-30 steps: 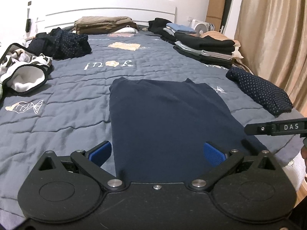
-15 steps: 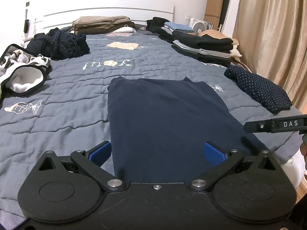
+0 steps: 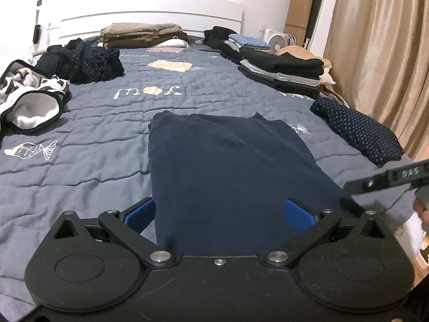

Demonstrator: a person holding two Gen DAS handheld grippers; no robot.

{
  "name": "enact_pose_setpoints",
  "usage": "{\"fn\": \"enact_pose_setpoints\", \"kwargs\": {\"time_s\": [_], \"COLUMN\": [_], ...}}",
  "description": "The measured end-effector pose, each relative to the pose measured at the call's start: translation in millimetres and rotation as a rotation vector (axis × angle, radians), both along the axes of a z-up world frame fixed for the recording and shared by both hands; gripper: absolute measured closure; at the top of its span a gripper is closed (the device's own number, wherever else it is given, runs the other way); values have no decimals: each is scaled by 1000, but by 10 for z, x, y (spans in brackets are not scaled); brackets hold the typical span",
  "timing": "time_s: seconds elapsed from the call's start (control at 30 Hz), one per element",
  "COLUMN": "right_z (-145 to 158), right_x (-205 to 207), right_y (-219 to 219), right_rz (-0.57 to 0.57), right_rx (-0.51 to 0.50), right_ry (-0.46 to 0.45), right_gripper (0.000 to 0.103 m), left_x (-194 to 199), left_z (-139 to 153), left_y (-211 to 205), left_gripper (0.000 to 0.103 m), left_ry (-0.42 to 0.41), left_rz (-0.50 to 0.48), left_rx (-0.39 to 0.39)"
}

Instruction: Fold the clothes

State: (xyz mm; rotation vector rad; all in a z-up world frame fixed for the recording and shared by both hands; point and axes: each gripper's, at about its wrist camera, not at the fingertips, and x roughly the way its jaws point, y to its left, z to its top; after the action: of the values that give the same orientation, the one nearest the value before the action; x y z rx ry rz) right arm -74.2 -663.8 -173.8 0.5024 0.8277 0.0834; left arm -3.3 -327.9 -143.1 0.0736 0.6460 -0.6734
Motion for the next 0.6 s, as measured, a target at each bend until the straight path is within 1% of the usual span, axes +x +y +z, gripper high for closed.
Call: {"fn": "enact_pose_setpoints", "kwargs": {"time_s": [0.07,0.17,0.3,0.33,0.4,0.47,0.53,0.57,0.6], "right_z": [-83,-190,-330,-355,-405,-407,-444,-453,-458], "right_x": [59,114,226,239,263,267,289,307,329], "right_y": [-52,-102,-185,-212,-267,-287,-276,-258,-238], "right_rz": [35,47,59,61,65,49,42,49,59], "right_rx": [53,121,119,138,177,195,207,203,206], "right_ry": [27,43,88,83,74,43,31,23,13], "right_gripper": [44,43,42,39,37,35,28,26,19], "left_x": [-1,6,12,12,12,10,11,12,13], "left_z": [23,44,71,78,91,103,108,111,113], "left_y": [6,19,38,45,52,55,60,62,64], "left_gripper": [0,0,0,0,0,0,0,0,0], "left_ry": [-1,0,-1,-3,-4,-5,-5,-5,-6], "left_rz": [1,7,12,13,12,12,11,10,9], "left_rx": [-9,-21,-33,-35,-41,-47,-50,-51,-53]}}
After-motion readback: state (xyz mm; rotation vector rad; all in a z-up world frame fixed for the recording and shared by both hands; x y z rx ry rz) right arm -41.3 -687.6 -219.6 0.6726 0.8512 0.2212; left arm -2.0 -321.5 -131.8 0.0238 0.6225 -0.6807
